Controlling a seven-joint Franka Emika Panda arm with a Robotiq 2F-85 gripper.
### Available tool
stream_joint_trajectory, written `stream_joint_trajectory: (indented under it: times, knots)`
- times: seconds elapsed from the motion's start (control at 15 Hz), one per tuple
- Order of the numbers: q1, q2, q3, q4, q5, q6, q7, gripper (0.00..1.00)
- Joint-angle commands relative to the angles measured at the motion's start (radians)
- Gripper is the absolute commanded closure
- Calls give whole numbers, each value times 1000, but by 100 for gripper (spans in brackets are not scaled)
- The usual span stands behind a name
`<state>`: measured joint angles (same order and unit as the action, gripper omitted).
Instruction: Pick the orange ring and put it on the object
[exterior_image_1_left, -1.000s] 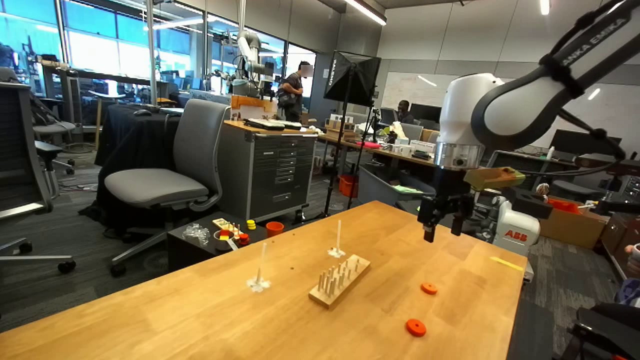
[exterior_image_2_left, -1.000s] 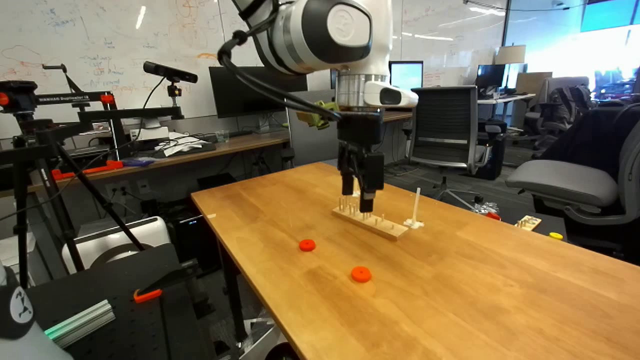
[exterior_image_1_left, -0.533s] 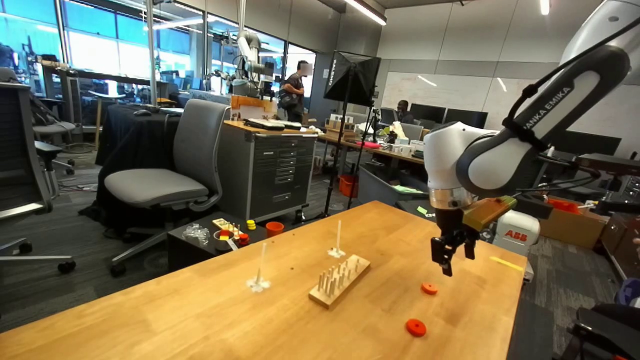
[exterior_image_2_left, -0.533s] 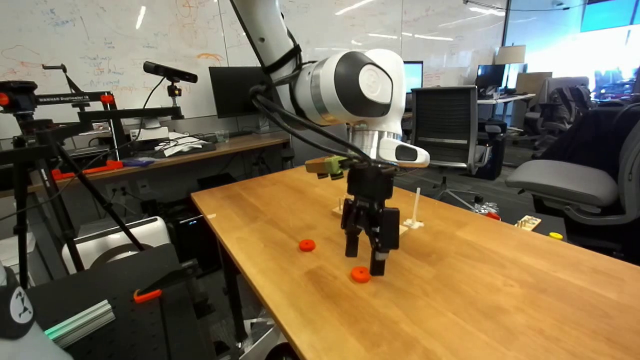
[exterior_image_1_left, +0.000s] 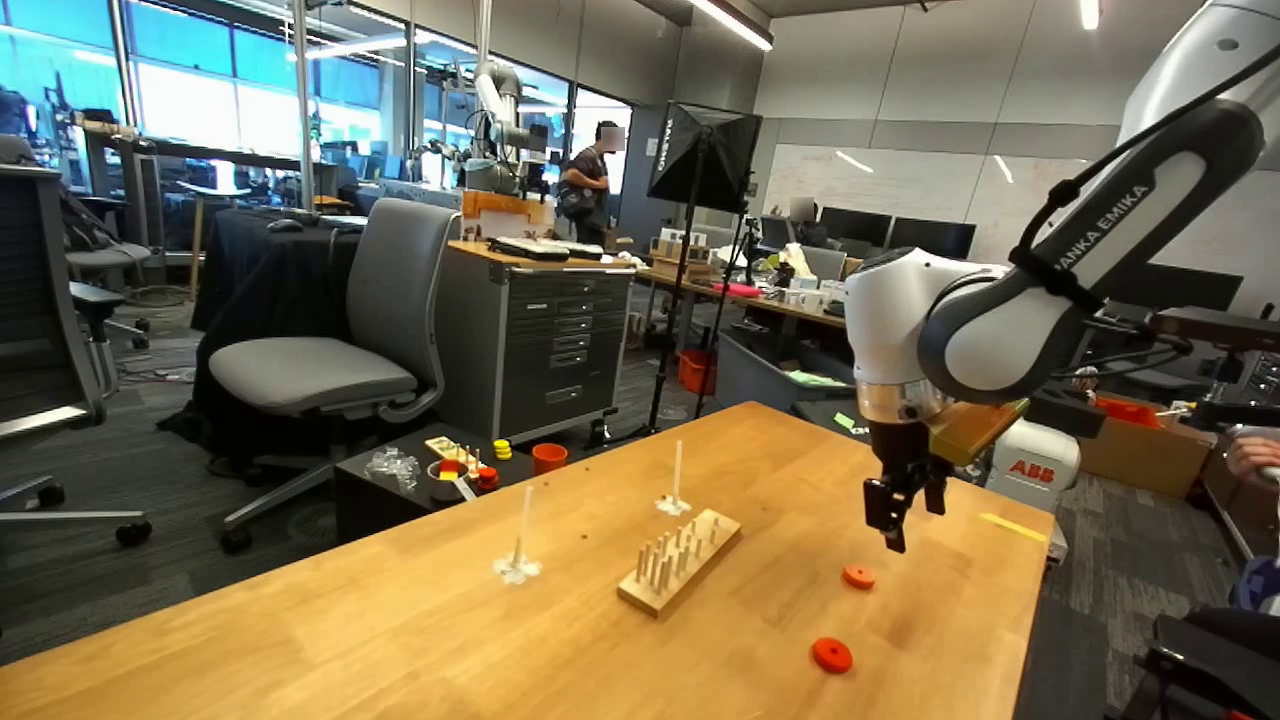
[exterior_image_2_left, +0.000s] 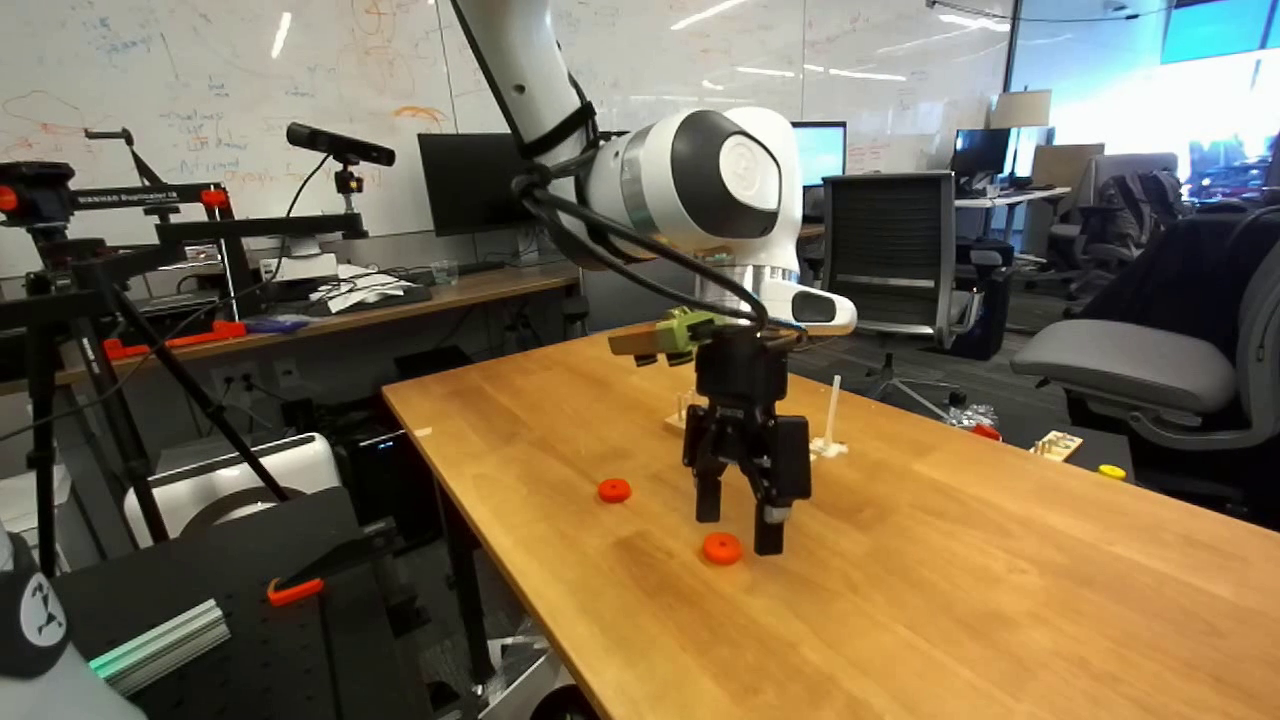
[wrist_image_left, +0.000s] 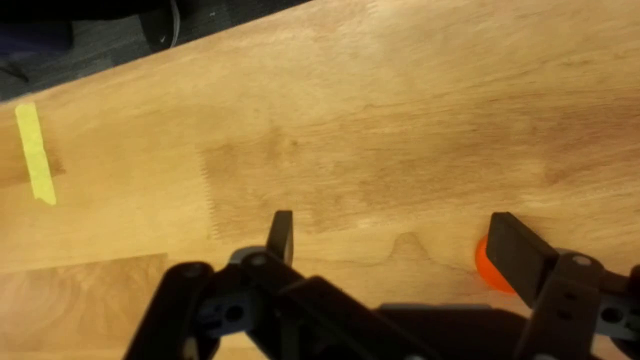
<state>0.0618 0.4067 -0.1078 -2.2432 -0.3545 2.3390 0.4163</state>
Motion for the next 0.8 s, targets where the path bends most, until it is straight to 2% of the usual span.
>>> stream_joint_trajectory:
  times: [0.0, 0.4, 0.53, 0.73]
  knots:
    - [63, -92, -42, -105, -175, 76, 11, 0]
    - [78, -174, 6, -200, -412, 140, -43, 0]
    - [52, -158, 36, -178, -416, 169, -137, 0]
    - [18, -107, 74, -106, -348, 200, -342, 0]
